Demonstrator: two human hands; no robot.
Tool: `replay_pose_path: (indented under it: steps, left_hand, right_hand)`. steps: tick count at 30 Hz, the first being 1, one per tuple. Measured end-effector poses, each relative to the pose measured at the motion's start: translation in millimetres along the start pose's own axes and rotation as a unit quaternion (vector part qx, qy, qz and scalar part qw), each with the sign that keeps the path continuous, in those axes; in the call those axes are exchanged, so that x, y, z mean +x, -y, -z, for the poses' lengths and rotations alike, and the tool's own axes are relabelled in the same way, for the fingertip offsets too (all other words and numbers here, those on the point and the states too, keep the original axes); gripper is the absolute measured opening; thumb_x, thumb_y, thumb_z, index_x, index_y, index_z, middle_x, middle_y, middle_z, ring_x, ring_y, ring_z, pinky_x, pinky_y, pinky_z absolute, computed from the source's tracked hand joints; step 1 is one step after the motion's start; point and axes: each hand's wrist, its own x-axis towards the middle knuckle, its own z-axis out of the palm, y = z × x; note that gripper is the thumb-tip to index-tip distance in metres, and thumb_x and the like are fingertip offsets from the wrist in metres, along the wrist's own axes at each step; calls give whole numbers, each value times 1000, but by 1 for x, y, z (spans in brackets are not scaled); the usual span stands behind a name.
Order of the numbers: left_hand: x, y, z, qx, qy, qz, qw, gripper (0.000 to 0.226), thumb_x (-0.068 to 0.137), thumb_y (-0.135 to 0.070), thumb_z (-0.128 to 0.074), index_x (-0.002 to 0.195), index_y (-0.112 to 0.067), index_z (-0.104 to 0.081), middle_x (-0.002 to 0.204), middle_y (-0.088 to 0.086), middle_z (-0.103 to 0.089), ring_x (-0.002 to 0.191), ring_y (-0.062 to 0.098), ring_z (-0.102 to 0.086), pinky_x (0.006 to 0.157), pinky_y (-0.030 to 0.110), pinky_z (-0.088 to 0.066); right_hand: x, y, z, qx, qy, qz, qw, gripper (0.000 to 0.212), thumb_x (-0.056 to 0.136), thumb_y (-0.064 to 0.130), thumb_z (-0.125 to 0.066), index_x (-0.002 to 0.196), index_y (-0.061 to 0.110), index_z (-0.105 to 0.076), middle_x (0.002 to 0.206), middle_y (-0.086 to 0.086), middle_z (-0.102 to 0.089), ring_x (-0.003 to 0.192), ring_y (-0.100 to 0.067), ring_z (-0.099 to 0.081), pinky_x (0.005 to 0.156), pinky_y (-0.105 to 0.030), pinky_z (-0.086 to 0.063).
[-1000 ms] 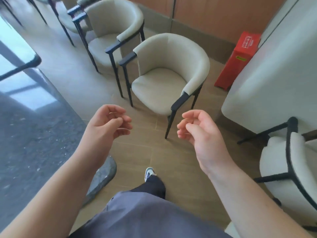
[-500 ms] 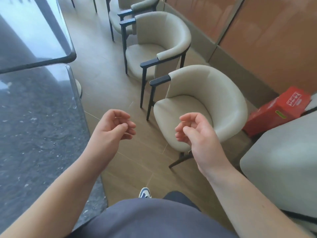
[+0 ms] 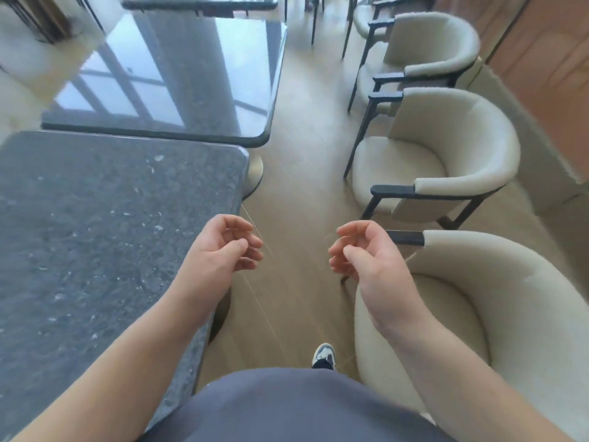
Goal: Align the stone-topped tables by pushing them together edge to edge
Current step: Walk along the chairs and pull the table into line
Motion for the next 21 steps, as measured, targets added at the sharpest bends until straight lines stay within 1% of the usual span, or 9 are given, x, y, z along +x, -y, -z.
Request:
replay_pose_path:
  steps: [4, 6, 8, 10, 15, 21]
  left_hand:
    - [35, -14, -10, -38, -36, -15, 999, 23, 99, 8, -43, 105, -9, -58, 82, 0, -70, 76, 19, -68, 70, 31, -57]
    - [51, -15, -6, -72, -68, -27, 995, 18, 93, -2, -48, 106, -9, -59, 84, 2, -70, 78, 21, -68, 72, 30, -58]
    - [65, -14, 0, -99, -95, -31, 990, 22, 87, -9, -48, 106, -9, -59, 85, 3, -69, 79, 21, -67, 72, 30, -58]
    - [82, -10, 9, -102, -118, -33, 987, 22, 87, -10, -48, 106, -10, -58, 86, 3, -69, 79, 21, -67, 73, 31, -57]
    - [137, 11, 44, -116, -178, -8, 977, 22, 87, -12, -48, 106, -13, -59, 86, 1, -70, 79, 20, -67, 73, 32, -57]
    - [214, 26, 88, -146, -227, 39, 962, 23, 87, -13, -48, 107, -13, -58, 86, -1, -71, 79, 17, -68, 74, 32, -56]
  right_hand:
    - [65, 22, 1, -34, 69, 14, 997, 27, 94, -8, -41, 104, 10, -58, 76, 5, -67, 73, -15, -63, 78, -36, -55]
    - [93, 29, -5, -45, 95, 18, 994, 27, 94, -6, -41, 105, 11, -58, 77, 5, -67, 75, -16, -64, 79, -35, -56]
    - [115, 31, -16, -54, 126, 15, 990, 26, 94, -4, -42, 106, 12, -59, 79, 5, -68, 76, -17, -64, 80, -36, -57]
    - [140, 32, -30, -72, 150, 11, 986, 26, 94, -5, -42, 106, 11, -59, 79, 4, -67, 76, -17, -64, 80, -35, -57]
    - [216, 28, -78, -106, 193, -17, 975, 27, 94, -7, -41, 104, 11, -59, 76, 5, -66, 74, -16, -63, 76, -30, -56]
    - [312, 29, -147, -180, 240, -51, 953, 28, 92, -6, -41, 104, 13, -59, 76, 7, -67, 73, -13, -63, 76, -30, -56]
